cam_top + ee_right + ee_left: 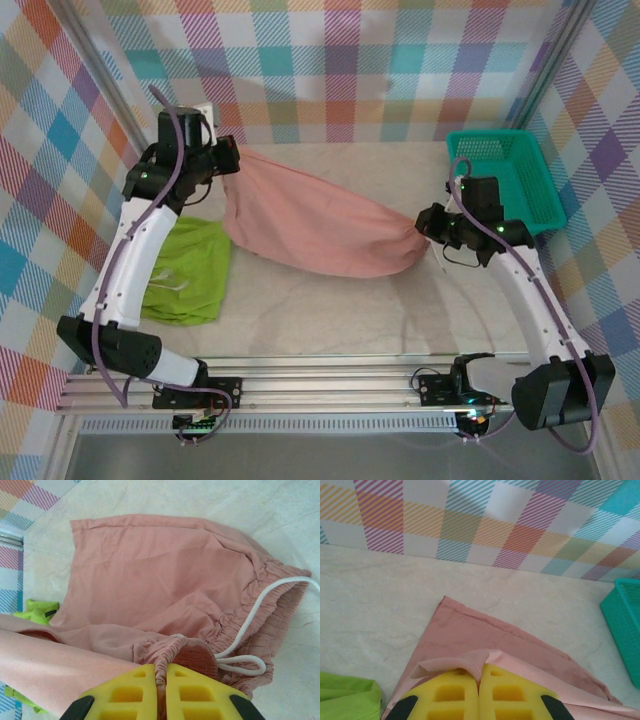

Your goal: Fold and stack the shorts

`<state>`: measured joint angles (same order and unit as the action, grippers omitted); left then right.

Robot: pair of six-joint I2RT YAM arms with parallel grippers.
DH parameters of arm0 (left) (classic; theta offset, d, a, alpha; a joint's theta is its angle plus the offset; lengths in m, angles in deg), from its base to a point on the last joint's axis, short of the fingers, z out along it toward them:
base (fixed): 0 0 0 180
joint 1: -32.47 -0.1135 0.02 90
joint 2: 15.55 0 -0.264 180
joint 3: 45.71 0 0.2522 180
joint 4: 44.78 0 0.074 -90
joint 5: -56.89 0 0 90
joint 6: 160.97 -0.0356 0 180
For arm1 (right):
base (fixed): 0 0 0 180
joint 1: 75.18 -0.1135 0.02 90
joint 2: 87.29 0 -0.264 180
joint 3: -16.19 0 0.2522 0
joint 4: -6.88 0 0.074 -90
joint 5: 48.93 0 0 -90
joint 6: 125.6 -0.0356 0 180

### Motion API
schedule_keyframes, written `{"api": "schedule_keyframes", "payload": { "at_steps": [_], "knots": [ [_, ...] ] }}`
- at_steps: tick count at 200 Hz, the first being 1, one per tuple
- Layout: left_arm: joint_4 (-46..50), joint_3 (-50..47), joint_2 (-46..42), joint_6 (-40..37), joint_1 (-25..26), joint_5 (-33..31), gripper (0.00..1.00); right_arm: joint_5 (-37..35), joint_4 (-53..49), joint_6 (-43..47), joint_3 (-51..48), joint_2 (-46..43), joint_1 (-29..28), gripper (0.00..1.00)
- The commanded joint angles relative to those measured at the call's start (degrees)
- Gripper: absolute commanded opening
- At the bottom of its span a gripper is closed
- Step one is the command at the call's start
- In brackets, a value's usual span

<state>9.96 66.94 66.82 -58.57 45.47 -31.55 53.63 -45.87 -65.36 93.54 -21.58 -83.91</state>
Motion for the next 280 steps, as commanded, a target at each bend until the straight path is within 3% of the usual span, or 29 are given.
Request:
{"api": "schedule_keyframes", "payload": {
  "at_steps": [1,30,66,121,227,246,264,280],
  "knots": [
    [0.41,2.79,-3.62,0.52,-0.90,-4.40,0.00,-3.86,-6.22,-0.27,0.92,-3.20,0.65,0.05],
    [2.09,5.22,-3.43,0.86,-0.87,-3.82,0.00,-3.87,-8.31,-0.25,1.65,-3.98,0.63,0.04],
    [1.42,8.68,1.72,1.31,-0.87,-3.29,0.00,-8.95,-10.18,1.32,3.71,-0.15,0.77,0.04],
    [-0.37,16.97,18.58,2.00,-0.61,-0.21,0.00,-8.97,-5.11,0.36,3.84,9.18,2.27,0.07],
    [2.63,42.32,50.53,2.92,0.01,-2.93,0.03,-11.49,2.11,0.87,5.75,23.58,5.87,0.17],
    [2.80,45.36,54.32,3.67,0.01,-2.88,0.20,-14.78,1.27,1.59,8.30,26.34,6.51,0.30],
    [4.12,49.43,56.76,3.20,-0.07,-2.45,0.61,-17.75,-1.85,2.11,11.99,27.53,6.62,0.52],
    [7.10,52.97,55.92,2.10,-0.16,-1.72,0.84,-17.21,-3.81,1.91,14.00,25.26,6.59,0.71]
  ]
}}
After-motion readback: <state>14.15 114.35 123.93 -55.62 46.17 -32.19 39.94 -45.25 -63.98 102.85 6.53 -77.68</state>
